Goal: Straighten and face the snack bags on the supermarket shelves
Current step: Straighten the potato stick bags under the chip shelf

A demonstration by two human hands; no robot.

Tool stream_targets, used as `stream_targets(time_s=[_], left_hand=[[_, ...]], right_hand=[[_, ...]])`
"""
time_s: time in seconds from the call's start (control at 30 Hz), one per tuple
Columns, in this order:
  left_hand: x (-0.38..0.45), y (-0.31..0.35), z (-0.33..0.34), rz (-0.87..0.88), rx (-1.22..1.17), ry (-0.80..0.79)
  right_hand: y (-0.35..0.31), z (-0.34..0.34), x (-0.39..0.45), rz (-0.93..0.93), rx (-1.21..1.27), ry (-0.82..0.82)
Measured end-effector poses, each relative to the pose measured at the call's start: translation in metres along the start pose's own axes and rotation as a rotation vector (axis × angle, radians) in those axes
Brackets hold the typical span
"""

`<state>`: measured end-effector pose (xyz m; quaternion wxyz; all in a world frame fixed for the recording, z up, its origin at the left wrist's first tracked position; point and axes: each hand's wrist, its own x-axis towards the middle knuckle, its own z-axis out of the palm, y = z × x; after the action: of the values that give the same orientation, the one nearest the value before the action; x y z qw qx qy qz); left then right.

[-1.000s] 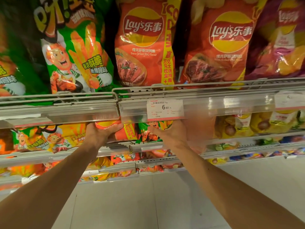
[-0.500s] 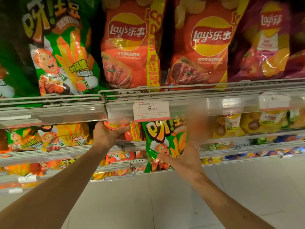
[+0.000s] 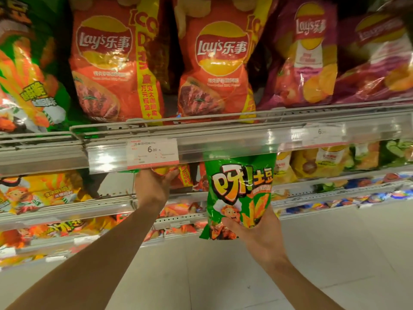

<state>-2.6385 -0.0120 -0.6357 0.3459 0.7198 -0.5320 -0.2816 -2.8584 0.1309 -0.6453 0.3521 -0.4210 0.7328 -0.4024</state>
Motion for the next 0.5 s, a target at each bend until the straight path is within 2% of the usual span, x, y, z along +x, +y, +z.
stream_targets(time_s=[0.1,0.23,0.4,0.5], left_hand=[[-0.002,0.001,0.005,0.013,0.029,-0.046],[0.0,0.007,0.01,-0.073,-0.062,-0.217],[0.011,0.006,0.0,-0.049,0.065,-0.359],[0.01,-0.005,-0.017,0.006,0.147,-0.345]], right_hand=[[0.002,-0.002,-0.001,-0.005,0.022,-0.029],[-0.002,0.004,-0.002,-0.037,0.036,-0.022],[-0.011,0.023,-0.003,-0.071,0.032,-0.073],[-0.021,0.041,-0.01,-0.083,0.03,-0.093]])
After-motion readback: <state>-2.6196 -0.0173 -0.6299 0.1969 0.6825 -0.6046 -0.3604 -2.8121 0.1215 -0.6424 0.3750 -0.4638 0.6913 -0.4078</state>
